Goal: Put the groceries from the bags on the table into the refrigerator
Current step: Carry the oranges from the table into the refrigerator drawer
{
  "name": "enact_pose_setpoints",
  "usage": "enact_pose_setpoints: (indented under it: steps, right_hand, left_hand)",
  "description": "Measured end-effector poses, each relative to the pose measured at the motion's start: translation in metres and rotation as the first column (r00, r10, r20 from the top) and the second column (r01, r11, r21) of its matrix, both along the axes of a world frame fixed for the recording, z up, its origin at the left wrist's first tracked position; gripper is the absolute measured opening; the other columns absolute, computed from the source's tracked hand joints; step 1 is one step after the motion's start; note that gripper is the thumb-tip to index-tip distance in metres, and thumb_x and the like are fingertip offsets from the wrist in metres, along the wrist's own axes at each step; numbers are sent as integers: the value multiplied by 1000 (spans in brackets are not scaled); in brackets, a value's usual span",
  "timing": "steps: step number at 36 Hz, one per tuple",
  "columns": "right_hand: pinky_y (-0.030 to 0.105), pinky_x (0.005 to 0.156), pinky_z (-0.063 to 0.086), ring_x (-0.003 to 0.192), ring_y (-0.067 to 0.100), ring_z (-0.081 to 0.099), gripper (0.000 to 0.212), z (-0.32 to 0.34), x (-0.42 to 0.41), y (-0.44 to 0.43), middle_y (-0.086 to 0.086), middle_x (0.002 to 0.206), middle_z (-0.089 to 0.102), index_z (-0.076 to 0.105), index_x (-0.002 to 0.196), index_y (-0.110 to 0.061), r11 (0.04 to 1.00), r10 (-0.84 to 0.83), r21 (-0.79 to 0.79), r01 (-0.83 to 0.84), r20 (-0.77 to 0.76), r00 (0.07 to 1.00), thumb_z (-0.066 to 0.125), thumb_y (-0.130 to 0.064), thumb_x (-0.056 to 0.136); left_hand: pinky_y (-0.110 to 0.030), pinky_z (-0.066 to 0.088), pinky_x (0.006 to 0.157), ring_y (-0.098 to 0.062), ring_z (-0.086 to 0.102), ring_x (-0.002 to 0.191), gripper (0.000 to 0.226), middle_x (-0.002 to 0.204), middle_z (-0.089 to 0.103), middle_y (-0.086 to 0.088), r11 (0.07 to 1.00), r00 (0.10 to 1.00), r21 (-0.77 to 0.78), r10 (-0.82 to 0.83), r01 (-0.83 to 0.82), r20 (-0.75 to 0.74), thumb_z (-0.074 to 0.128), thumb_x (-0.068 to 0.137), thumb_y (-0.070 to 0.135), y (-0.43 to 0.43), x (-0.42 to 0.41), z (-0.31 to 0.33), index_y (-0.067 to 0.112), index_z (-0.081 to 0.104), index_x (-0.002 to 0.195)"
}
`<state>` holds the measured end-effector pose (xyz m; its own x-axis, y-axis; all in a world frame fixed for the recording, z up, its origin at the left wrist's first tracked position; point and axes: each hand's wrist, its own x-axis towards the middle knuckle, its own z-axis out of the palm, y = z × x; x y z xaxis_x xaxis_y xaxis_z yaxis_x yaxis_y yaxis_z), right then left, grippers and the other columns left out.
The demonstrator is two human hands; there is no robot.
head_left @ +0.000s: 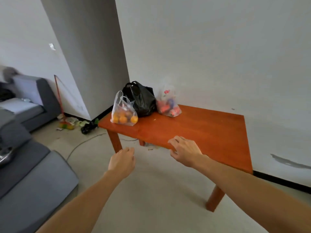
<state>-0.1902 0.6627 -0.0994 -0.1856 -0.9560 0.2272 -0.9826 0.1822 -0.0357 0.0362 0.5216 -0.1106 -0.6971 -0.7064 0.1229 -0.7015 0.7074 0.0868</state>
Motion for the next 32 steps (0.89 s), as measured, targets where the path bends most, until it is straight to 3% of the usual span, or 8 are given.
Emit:
enact_pose_setpoints:
  steps: [14,25,32]
  right_hand:
    - [34,74,51,105,21,58,40,-21,-12,-262,0,120,56,51,132,-20,976,212,45,-212,2,977,47,-40,96]
    - [35,77,49,113,20,55,42,-59,-8,-432,0,128,53,50,134,-23,986,79,137,-91,90,993,45,-39,96]
    - [39,81,52,115,24,55,37,-69,-32,-508,4,133,52,52,128,-20,977,27,211,-42,73,997,46,-37,96]
  left_hand:
    - [-26,40,71,-14,58,94,23,105,60,5,989,989,16,148,-148,-23,41,99,33,-202,3,-14,22,57,113]
    - [-28,46,88,-13,57,105,27,116,60,6,998,998,20,53,-53,16,43,100,32,-400,2,-22,24,55,123]
    - [-29,47,81,-15,57,98,20,107,60,5,998,999,41,-40,39,21,44,99,30,-495,-33,-35,23,56,113]
